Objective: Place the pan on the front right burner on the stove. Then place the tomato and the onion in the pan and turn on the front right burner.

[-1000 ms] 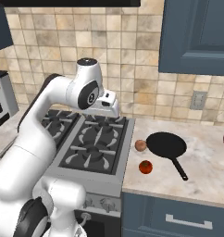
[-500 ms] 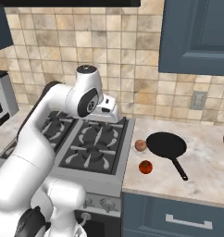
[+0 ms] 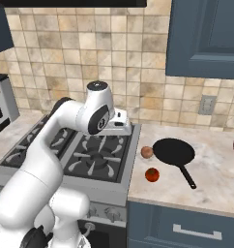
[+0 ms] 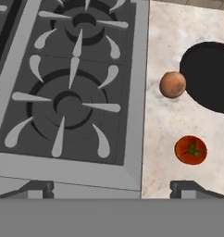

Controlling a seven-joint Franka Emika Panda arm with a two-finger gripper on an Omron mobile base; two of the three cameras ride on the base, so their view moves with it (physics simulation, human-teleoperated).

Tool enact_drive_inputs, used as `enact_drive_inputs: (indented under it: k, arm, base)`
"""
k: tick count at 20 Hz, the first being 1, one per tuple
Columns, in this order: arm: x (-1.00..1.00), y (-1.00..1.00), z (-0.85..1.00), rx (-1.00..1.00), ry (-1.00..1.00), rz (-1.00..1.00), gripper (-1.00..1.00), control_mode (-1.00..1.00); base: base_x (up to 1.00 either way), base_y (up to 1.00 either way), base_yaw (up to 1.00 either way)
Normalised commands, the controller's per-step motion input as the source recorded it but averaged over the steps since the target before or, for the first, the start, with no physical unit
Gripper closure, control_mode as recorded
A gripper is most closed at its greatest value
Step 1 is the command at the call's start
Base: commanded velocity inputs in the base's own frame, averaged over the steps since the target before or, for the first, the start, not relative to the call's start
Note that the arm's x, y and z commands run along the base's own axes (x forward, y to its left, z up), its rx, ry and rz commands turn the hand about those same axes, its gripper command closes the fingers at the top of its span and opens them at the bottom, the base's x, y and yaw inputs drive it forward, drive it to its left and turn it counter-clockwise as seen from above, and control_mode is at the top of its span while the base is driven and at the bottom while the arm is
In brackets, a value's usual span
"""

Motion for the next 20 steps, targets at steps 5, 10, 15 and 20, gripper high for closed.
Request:
enact_drive_inputs:
  k: [5,10,15,20]
  arm:
    - [0.06,-0.42,0.00,-0.11,0.04,0.01,-1.00,-1.00]
    - [0.07,-0.49,-0.03,-0.01,0.00,0.00,-1.00,-1.00]
    - [0.00,-0.38,-0.07,0.00,0.00,0.00,-1.00,-1.00]
    - [0.00,-0.28,-0.17,0.00,0.00,0.00,-1.00,-1.00]
  base:
    - [0.00,0.00,0.00]
    - [0.00,0.00,0.00]
    - [0.00,0.00,0.00]
    - [0.00,0.00,0.00]
